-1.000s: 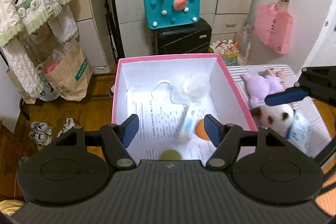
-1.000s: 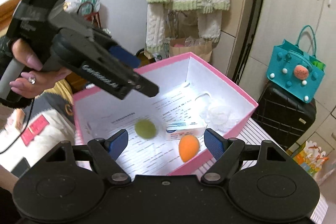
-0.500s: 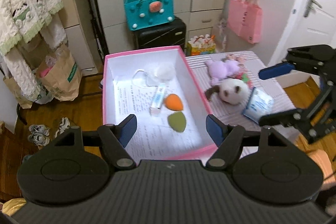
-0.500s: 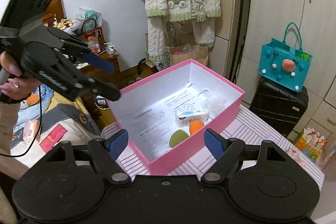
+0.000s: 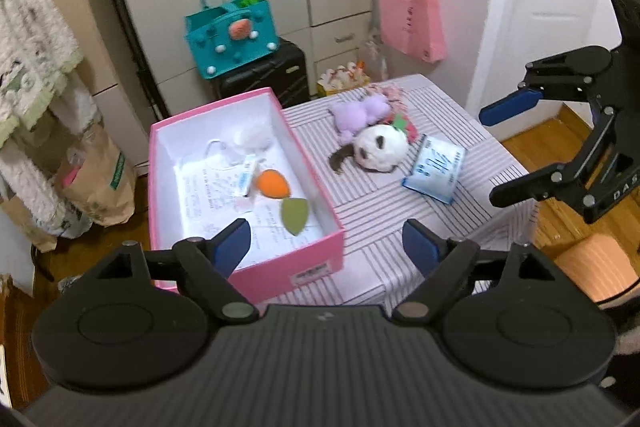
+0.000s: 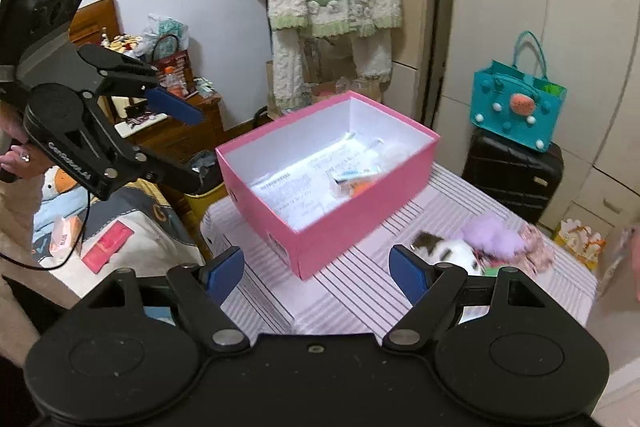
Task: Organize soft objects
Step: 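Move the right gripper down onto the blue-lettered wet-wipes pack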
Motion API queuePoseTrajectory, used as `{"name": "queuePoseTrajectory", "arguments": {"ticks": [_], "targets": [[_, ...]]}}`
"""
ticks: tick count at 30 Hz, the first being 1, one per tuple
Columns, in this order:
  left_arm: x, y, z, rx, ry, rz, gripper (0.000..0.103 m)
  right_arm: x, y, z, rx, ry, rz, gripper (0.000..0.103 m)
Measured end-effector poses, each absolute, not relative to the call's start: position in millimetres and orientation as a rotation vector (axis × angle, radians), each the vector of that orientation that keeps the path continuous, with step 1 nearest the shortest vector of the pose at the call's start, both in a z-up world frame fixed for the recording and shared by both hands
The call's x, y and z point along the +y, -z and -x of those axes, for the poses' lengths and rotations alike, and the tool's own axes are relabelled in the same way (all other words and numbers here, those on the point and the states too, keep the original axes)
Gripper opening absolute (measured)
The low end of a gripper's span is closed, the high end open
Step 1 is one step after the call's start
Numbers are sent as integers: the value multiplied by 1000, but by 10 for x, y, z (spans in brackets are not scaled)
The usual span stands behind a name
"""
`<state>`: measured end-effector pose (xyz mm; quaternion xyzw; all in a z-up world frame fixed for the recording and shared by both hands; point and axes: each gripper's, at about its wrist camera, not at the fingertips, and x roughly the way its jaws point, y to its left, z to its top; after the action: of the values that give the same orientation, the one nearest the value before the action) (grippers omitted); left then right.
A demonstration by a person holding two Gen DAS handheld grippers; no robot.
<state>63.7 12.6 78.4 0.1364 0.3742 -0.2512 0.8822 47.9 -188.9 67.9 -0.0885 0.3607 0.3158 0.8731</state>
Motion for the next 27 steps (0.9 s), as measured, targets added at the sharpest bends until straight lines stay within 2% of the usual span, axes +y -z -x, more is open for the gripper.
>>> {"name": "queuePoseTrajectory", "arguments": {"ticks": [9, 15, 21, 24, 27], "targets": [[-326, -396, -760, 852, 630, -302, 87, -2235, -331, -320, 776, -594, 169, 84], [-663, -31, -906, 812, 635, -364, 87, -2488, 5, -308, 741, -563, 211, 84], [-942, 127, -1011, 801, 667, -350, 84, -2686, 330, -444, 698, -468, 313, 84], [-1079, 224, -1064, 811, 676, -333, 79, -2723, 442, -505, 637, -432, 430, 84], [-1173, 350, -1133, 829, 675, -315, 79, -2851, 504, -709, 684, -452, 364, 84]]}}
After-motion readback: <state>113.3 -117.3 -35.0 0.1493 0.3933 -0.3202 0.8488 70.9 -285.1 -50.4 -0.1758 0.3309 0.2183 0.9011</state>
